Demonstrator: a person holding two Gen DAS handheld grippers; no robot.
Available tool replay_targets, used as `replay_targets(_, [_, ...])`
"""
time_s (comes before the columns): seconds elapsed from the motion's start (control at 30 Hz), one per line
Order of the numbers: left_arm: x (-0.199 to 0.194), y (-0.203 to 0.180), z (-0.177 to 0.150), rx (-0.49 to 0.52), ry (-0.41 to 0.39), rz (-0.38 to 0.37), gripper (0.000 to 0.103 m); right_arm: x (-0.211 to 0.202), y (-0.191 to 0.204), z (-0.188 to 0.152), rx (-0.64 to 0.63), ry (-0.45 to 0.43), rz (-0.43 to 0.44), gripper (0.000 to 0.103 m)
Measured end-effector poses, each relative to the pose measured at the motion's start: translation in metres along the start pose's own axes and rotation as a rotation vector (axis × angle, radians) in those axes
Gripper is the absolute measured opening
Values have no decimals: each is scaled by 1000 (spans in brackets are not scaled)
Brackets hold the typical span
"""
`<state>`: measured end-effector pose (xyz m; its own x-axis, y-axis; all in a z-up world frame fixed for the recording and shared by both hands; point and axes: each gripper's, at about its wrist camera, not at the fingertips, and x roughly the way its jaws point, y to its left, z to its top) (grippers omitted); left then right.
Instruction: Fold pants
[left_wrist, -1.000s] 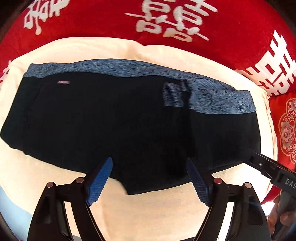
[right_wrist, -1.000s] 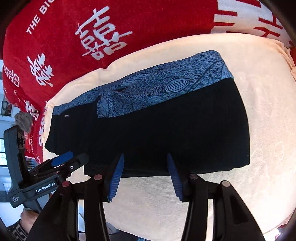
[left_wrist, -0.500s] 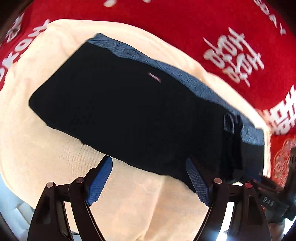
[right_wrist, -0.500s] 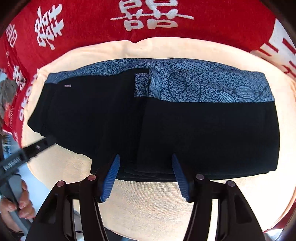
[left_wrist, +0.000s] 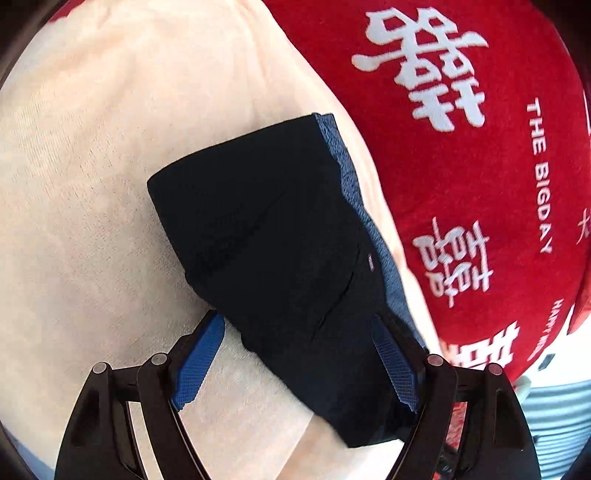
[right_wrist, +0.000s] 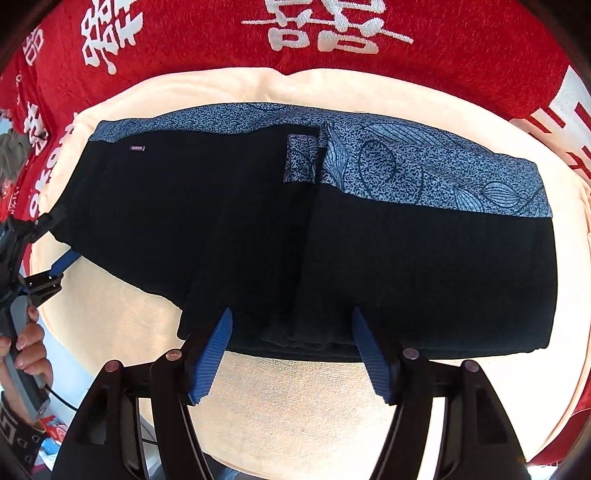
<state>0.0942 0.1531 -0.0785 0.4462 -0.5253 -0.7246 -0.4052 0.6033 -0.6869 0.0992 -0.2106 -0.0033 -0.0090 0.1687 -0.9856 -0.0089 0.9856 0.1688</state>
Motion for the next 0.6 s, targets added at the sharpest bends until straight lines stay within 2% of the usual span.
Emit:
replay_targets(0.07, [3, 1, 2, -1, -12, -27, 82, 0, 0, 0, -3, 1, 1, 72])
replay_targets(0.2, [9, -2, 9, 1, -35, -29, 83, 1, -2, 0, 5, 1, 10, 73])
replay_targets(0.23, [11, -6, 10, 6, -40, -25, 90, 1, -2, 0, 6, 1, 13, 73])
replay_targets(0.3, [16, -20, 10, 30, -49, 11, 93, 0, -2, 0, 6, -2, 16, 73])
replay_targets(0.4, [21, -45, 9, 88, -59, 17, 93, 0, -2, -2, 1, -4, 19, 73])
replay_targets(0.47, [26, -56, 12, 115, -74, 27, 98, 0, -2, -2, -1, -5, 22, 73])
replay_targets(0.6, [45, -49, 22, 45, -36, 136, 96, 0, -3, -1, -9, -3, 26, 73])
